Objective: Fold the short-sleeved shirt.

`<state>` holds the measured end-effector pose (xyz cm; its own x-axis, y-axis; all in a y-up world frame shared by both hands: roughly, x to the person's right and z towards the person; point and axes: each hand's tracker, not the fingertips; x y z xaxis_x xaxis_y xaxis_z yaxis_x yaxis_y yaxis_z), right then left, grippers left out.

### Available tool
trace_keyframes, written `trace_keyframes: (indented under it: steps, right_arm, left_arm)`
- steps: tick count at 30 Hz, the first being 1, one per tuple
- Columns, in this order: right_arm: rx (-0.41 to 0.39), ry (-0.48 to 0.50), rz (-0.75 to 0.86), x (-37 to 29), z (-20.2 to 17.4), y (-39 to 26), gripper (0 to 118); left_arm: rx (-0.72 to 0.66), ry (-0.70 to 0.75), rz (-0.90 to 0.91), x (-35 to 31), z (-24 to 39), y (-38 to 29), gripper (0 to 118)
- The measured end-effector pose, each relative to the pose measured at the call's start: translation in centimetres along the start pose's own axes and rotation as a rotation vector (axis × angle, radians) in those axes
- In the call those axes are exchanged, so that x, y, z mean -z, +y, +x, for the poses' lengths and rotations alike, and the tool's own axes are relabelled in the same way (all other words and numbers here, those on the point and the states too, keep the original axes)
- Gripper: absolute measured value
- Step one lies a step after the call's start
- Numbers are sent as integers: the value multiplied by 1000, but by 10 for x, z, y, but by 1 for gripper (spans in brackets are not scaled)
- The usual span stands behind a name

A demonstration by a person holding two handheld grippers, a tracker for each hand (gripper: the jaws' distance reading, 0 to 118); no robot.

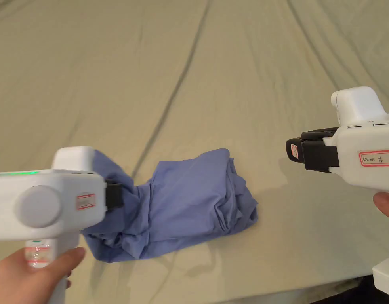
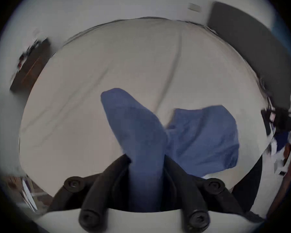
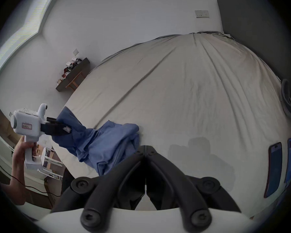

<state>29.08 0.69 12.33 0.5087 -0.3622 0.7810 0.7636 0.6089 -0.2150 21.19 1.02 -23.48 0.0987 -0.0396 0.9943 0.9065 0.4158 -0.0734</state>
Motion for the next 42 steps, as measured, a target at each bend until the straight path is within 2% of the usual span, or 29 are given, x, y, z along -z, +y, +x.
trace_keyframes:
  steps: [3, 6, 9, 10, 12, 13, 16, 17, 18, 19, 20, 21, 24, 27, 29, 33, 37, 40, 42]
  right_arm:
    - [26, -9, 10, -9, 12, -4, 2]
    - [48, -24, 12, -15, 22, -8, 2]
    - [59, -49, 10, -21, 29, -11, 2]
    - [64, -51, 11, -23, 31, -12, 2]
    - [81, -58, 18, -26, 35, -14, 2]
    - [86, -60, 16, -26, 37, -14, 2]
    - [86, -67, 17, -25, 36, -14, 2]
    - [84, -64, 16, -24, 35, -13, 2]
    - [80, -60, 15, -23, 33, -12, 2]
    - [75, -59, 15, -23, 30, -11, 2]
    - [69, -59, 13, -22, 28, -10, 2]
    - [62, -62, 13, -22, 26, -9, 2]
    - [57, -66, 10, -21, 24, -6, 2]
    - [55, -77, -1, -19, 25, -4, 2]
    - [57, -81, -3, -18, 27, -4, 2]
    - [67, -74, -4, -15, 29, -2, 2]
    - [36, -71, -6, -14, 17, 6, 2]
    - [-28, -42, -7, -13, -5, 16, 2]
    - [-81, -11, -14, -9, -27, 21, 2]
  left_arm:
    - [71, -115, -67, 35, 48, 11, 11]
    - [14, -266, -134, 59, 74, 18, 13]
    - [-121, -425, -140, 59, 67, 21, 65]
    - [-140, -461, -116, 49, 61, 23, 76]
    - [-153, -520, -42, 22, 42, 19, 78]
    - [-172, -514, -12, 9, 30, 17, 84]
    - [-184, -349, 61, -21, 7, 10, 86]
    - [-179, -271, 88, -21, 1, 7, 81]
    - [-162, -217, 126, -20, 5, 6, 61]
    - [-111, -187, 106, -12, 9, 6, 7]
    - [-107, -179, 75, 0, 17, 6, 1]
    - [-144, -218, 47, 13, 26, 4, 1]
    - [-107, -431, -57, 50, 72, -2, 1]
    - [-27, -423, -90, 91, 109, 4, 1]
    - [-104, -458, -109, 103, 117, 14, 1]
    - [-55, -519, -67, 89, 128, 26, 1]
    - [-45, -567, -1, 49, 109, 23, 1]
    - [-79, -555, 97, 3, 70, 11, 1]
    - [-81, -473, 151, -26, 38, -1, 1]
